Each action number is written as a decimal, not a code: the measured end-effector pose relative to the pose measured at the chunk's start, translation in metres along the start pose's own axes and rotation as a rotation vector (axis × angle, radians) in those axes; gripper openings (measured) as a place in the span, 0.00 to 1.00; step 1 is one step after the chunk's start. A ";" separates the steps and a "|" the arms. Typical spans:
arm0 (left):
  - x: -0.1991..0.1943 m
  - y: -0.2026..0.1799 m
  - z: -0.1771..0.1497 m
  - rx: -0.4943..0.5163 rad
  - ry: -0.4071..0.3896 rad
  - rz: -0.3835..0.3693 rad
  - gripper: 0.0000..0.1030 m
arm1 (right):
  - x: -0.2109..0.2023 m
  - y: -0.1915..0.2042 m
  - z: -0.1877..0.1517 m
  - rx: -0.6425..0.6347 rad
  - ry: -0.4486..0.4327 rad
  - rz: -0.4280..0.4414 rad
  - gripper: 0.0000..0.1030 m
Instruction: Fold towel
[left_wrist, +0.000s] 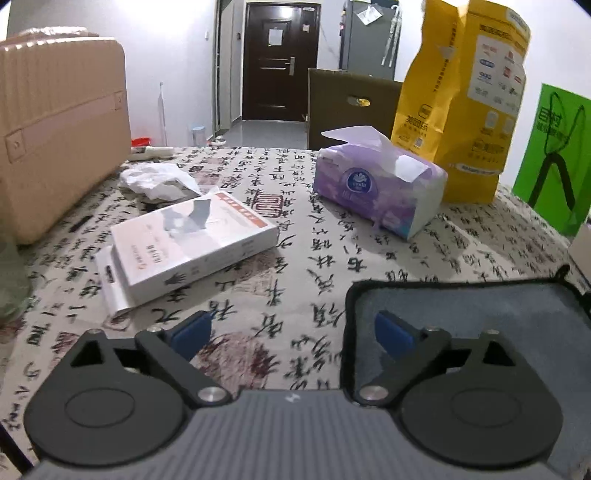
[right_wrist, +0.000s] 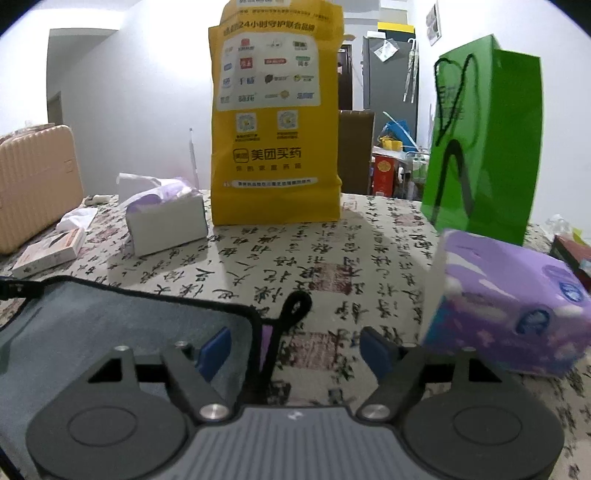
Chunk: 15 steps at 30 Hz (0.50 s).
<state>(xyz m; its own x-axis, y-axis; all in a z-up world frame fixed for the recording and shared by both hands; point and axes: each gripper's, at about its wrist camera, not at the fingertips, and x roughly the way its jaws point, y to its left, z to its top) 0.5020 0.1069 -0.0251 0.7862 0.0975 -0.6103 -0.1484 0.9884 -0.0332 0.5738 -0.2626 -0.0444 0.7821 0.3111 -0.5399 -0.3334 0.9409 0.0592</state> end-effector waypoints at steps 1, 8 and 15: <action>-0.005 0.001 -0.002 0.004 -0.003 0.005 0.96 | -0.006 -0.001 -0.001 0.005 -0.005 -0.005 0.76; -0.042 0.005 -0.014 -0.003 -0.017 -0.008 0.99 | -0.043 -0.003 -0.006 0.045 -0.029 -0.026 0.83; -0.079 0.006 -0.028 -0.005 -0.040 -0.019 1.00 | -0.074 0.014 -0.021 0.048 -0.024 -0.011 0.84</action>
<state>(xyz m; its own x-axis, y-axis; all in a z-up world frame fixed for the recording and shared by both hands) 0.4219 0.1015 0.0010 0.8120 0.0832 -0.5777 -0.1361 0.9895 -0.0489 0.5001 -0.2751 -0.0214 0.7982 0.3037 -0.5202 -0.2998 0.9493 0.0941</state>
